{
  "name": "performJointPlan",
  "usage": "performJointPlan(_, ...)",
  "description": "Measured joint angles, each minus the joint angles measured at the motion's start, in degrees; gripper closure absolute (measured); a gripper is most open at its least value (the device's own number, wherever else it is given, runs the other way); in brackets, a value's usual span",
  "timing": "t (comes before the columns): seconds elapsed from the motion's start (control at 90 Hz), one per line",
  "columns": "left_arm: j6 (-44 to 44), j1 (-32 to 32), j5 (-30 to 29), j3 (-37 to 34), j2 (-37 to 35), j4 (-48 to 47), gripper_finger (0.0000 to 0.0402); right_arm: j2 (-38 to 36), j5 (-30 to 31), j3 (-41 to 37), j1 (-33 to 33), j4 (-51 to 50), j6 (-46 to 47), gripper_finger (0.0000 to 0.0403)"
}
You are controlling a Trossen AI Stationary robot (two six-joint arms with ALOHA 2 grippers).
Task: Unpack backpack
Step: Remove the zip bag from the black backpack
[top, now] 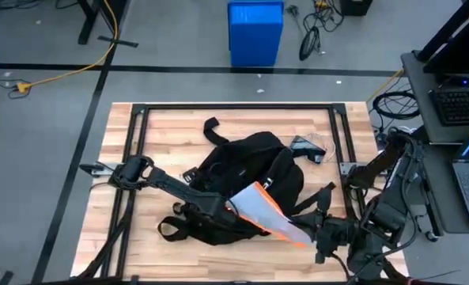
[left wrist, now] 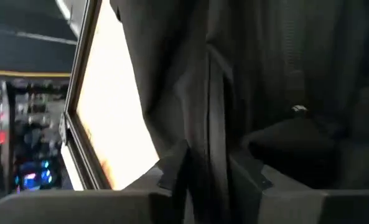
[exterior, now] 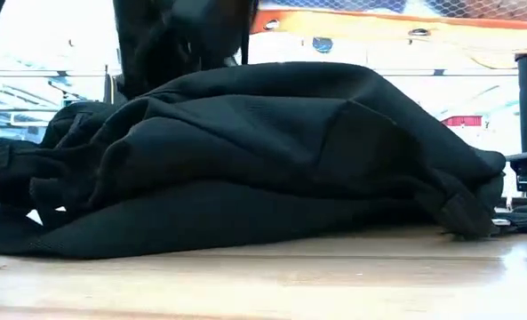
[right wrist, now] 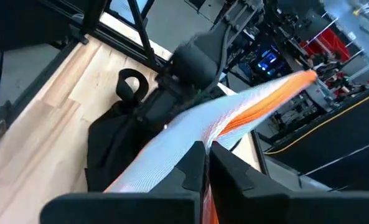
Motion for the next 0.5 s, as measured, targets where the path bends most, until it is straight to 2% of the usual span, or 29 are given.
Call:
performJointPlan(0.211, 0.01, -2.48, -1.87, 3.62, -3.79, 0.89, 0.0267, -0.58, 1.86, 0.02, 0.00, 0.09, -0.80, 0.0403)
performJointPlan(0.411, 0.38, -7.28, -0.71, 8.15, -5.06, 2.15, 0.0260, -0.63, 1.98, 0.02, 0.04, 0.69, -1.66, 0.0403)
performJointPlan(0.5, 2.18, -9.58, -0.02, 10.27, -5.26, 4.03, 0.0260, -0.63, 3.98, 0.02, 0.07, 0.84, -2.16, 0.0403)
